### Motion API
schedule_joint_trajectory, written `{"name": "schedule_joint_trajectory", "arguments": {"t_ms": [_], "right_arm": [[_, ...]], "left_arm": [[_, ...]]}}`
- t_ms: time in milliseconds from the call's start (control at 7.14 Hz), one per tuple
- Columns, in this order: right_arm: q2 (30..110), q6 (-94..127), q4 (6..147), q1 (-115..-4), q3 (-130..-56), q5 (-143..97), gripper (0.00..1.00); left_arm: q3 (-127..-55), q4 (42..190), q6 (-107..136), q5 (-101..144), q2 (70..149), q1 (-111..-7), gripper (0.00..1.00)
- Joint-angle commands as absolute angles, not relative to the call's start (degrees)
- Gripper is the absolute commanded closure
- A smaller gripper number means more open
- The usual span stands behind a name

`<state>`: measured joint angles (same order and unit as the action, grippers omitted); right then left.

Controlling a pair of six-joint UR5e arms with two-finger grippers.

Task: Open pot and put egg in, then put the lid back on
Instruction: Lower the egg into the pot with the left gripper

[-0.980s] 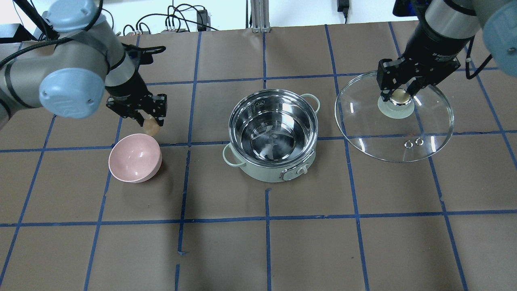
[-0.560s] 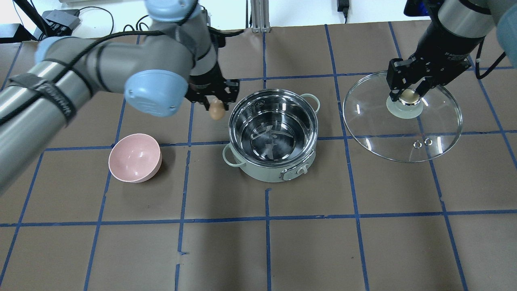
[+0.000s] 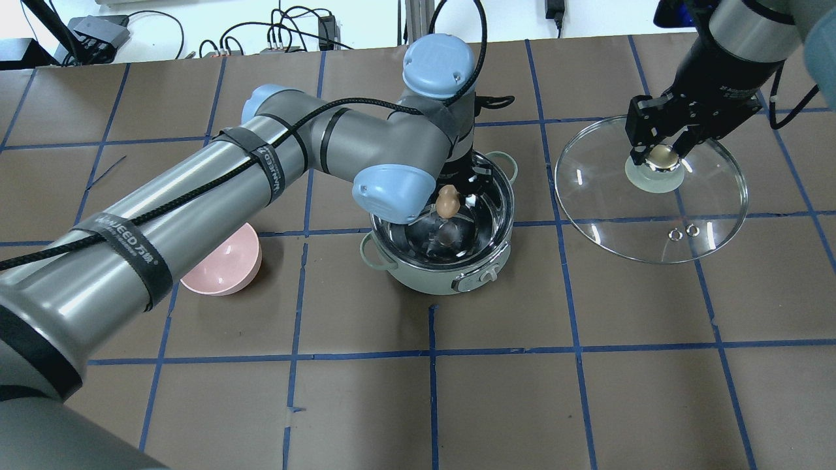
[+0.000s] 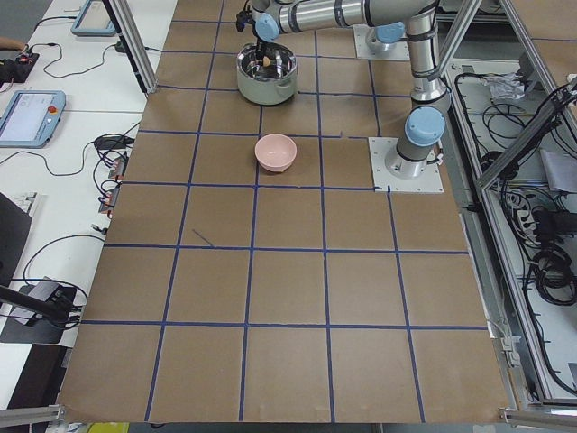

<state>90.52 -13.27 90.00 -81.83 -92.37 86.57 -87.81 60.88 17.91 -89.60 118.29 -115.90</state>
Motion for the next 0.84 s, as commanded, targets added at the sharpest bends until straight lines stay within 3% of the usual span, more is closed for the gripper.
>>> {"name": "schedule_joint_trajectory", "arguments": {"t_ms": [0,140,280,700], "right_arm": [[90.53,-13.27,90.0,-81.83,-92.37,86.57,0.79],[90.53,-13.27,90.0,-81.83,-92.37,86.57,0.79],[90.53,-13.27,89.91,-81.83,-92.37,86.57,0.79],[90.53,-13.27,89.91,-81.83,-92.37,86.48,0.79]], "left_arm": [[-89.82,60.55,15.75,-90.26,118.83,-116.19,0.89],[-89.91,60.64,15.91,-89.92,119.18,-116.1,0.7],[-89.83,60.56,15.82,-89.74,119.18,-116.1,0.01],[-88.95,61.6,13.98,-90.61,113.06,-115.49,0.0]]}}
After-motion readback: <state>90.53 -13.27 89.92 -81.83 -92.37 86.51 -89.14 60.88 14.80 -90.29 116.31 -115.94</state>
